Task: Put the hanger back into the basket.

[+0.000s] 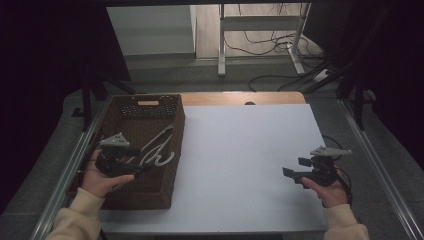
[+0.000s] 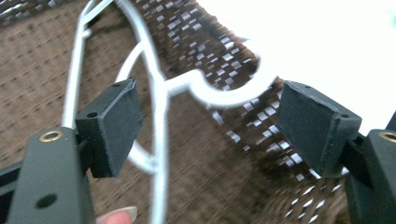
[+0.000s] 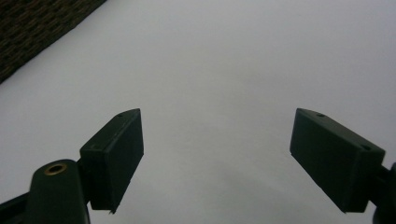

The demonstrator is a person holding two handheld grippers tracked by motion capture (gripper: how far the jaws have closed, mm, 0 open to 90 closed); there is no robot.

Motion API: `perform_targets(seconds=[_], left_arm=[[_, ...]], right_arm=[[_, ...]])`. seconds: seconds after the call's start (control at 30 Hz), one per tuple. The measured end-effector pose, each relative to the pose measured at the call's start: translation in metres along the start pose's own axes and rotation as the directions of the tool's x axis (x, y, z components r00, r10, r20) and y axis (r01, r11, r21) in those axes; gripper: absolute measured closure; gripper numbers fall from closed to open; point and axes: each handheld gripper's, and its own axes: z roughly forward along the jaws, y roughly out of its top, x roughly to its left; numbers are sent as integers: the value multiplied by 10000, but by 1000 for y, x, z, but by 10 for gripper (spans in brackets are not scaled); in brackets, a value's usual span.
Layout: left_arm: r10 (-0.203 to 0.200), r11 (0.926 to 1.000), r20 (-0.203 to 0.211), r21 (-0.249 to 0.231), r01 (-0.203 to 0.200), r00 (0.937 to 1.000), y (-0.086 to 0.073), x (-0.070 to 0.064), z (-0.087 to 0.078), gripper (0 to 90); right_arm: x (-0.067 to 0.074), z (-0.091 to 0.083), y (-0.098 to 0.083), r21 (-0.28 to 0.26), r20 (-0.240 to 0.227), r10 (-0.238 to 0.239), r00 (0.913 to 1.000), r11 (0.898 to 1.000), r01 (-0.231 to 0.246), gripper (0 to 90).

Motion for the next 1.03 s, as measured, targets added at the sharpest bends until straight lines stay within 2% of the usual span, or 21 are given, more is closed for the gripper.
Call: perform_targets(seconds=[0.1, 0.17, 0.33, 0.47, 0.53, 0.63, 1.03], left_arm=[[-55, 9997, 9, -240, 55, 10000, 0, -6, 1, 224], [-125, 9982, 69, -585, 128, 9999, -1, -14, 3, 223], [28, 9956, 238, -940, -5, 9997, -2, -27, 4, 222], [124, 9963, 154, -853, -110, 9998, -2, -32, 7, 217], [84, 9964, 144, -845, -72, 9999, -3, -33, 9, 218], [70, 9964, 158, -843, -56, 9999, -3, -34, 10, 218], [91, 9959, 110, -897, -81, 9999, -4, -33, 10, 215]], right_arm=[[3, -2, 1, -50, -66, -153, 9999, 9999, 153, 167], [9, -5, 1, -160, -169, -339, 9993, 9993, 337, 167], [17, -10, 4, -418, -281, -657, 9974, 9970, 645, 168], [19, -8, 5, -470, -522, -897, 9946, 9951, 873, 168], [21, -7, 5, -439, -538, -1171, 9917, 9924, 1148, 168], [22, -8, 5, -462, -549, -1302, 9900, 9907, 1277, 168], [18, -10, 3, -548, -266, -1189, 9925, 9916, 1174, 169]])
